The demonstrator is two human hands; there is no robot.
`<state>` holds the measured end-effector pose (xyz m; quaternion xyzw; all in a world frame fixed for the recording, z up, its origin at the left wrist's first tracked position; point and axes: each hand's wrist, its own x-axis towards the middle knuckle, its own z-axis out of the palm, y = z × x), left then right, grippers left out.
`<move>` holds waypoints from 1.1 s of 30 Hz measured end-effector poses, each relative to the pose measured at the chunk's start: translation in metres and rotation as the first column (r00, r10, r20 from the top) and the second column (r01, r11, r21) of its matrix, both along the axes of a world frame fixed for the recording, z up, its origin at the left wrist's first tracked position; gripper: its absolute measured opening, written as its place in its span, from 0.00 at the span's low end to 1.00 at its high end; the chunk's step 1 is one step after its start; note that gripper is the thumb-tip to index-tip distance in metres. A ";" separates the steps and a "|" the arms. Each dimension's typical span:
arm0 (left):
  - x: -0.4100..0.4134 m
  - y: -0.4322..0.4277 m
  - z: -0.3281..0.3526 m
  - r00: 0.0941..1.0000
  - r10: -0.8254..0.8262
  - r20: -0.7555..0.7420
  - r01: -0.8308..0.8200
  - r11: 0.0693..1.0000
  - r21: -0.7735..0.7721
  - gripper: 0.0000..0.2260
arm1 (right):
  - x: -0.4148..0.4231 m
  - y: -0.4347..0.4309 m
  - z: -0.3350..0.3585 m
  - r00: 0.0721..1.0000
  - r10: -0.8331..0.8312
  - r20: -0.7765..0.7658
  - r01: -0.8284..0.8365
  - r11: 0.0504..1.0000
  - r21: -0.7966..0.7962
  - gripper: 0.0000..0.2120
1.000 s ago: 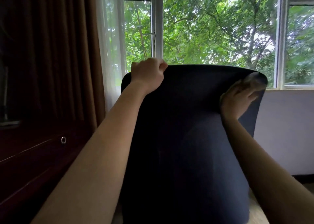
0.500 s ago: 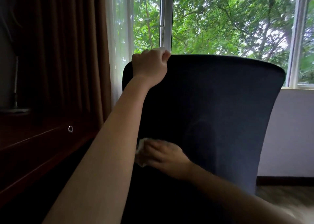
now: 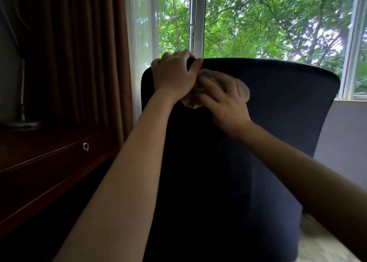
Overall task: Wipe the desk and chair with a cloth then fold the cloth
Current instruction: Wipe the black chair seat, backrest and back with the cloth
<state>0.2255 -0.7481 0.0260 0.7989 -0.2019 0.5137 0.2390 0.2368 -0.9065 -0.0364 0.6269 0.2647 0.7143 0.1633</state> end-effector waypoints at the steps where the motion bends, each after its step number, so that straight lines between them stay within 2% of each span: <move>1: 0.001 0.000 -0.001 1.000 0.003 0.003 -0.003 1.000 0.000 0.18 | 0.002 0.002 -0.013 0.999 0.000 -0.039 0.001 0.999 0.033 0.15; 3: 0.001 -0.001 -0.002 1.000 0.001 0.008 -0.001 1.000 -0.004 0.18 | 0.008 0.006 -0.054 0.988 -0.049 -0.145 0.048 0.999 -0.006 0.19; 6: 0.001 0.000 -0.004 1.000 -0.021 -0.004 0.021 1.000 -0.018 0.18 | 0.015 0.003 -0.130 0.942 -0.220 -0.254 0.148 0.950 -0.276 0.21; 8: 0.000 0.000 -0.005 0.999 -0.033 0.009 0.033 0.999 -0.018 0.19 | 0.017 -0.001 -0.174 0.908 -0.251 -0.334 0.115 0.919 -0.378 0.18; 10: 0.000 0.000 -0.004 0.999 -0.028 0.018 0.028 0.999 -0.031 0.19 | 0.017 -0.001 -0.195 0.890 -0.269 -0.367 0.092 0.896 -0.434 0.15; 13: -0.001 -0.002 -0.005 1.000 -0.013 0.015 0.014 0.998 -0.061 0.19 | 0.015 -0.004 -0.182 0.917 -0.242 -0.317 0.061 0.870 -0.488 0.12; 15: -0.001 -0.005 -0.006 1.000 -0.011 0.023 0.013 0.997 -0.075 0.19 | 0.016 -0.006 -0.153 0.948 -0.156 -0.279 0.025 0.906 -0.422 0.11; 19: 0.001 -0.007 -0.008 0.999 0.023 0.040 -0.020 0.996 -0.083 0.18 | 0.003 -0.024 -0.045 0.990 -0.027 -0.139 0.017 0.997 -0.075 0.17; 22: 0.002 -0.005 -0.005 1.000 0.020 0.000 -0.020 0.997 -0.075 0.19 | -0.010 -0.037 0.020 1.000 0.021 0.012 -0.022 0.986 0.164 0.18; 24: 0.002 -0.004 -0.002 0.999 -0.016 -0.032 0.014 0.997 -0.079 0.21 | -0.015 -0.032 0.030 0.996 0.087 0.033 -0.093 0.946 0.309 0.19; 26: 0.000 -0.002 0.003 0.992 -0.081 -0.098 0.071 0.992 -0.103 0.24 | -0.014 -0.018 0.024 0.994 0.109 0.019 -0.109 0.928 0.356 0.18; 28: -0.001 0.002 0.008 0.978 -0.133 -0.164 0.111 0.984 -0.138 0.25 | -0.007 -0.001 0.007 0.995 0.082 -0.053 -0.063 0.953 0.296 0.19; 29: -0.002 0.003 0.010 0.972 -0.145 -0.186 0.118 0.982 -0.148 0.25 | -0.002 0.008 -0.007 0.992 0.050 -0.116 -0.024 0.976 0.215 0.21; 31: -0.003 0.004 0.010 0.966 -0.160 -0.205 0.130 0.980 -0.153 0.25 | 0.008 0.028 -0.046 0.973 -0.065 -0.223 0.059 0.998 -0.034 0.22; 33: -0.005 0.003 0.007 0.965 -0.166 -0.202 0.136 0.979 -0.155 0.24 | 0.011 0.048 -0.092 0.939 -0.169 -0.301 0.078 0.954 -0.291 0.21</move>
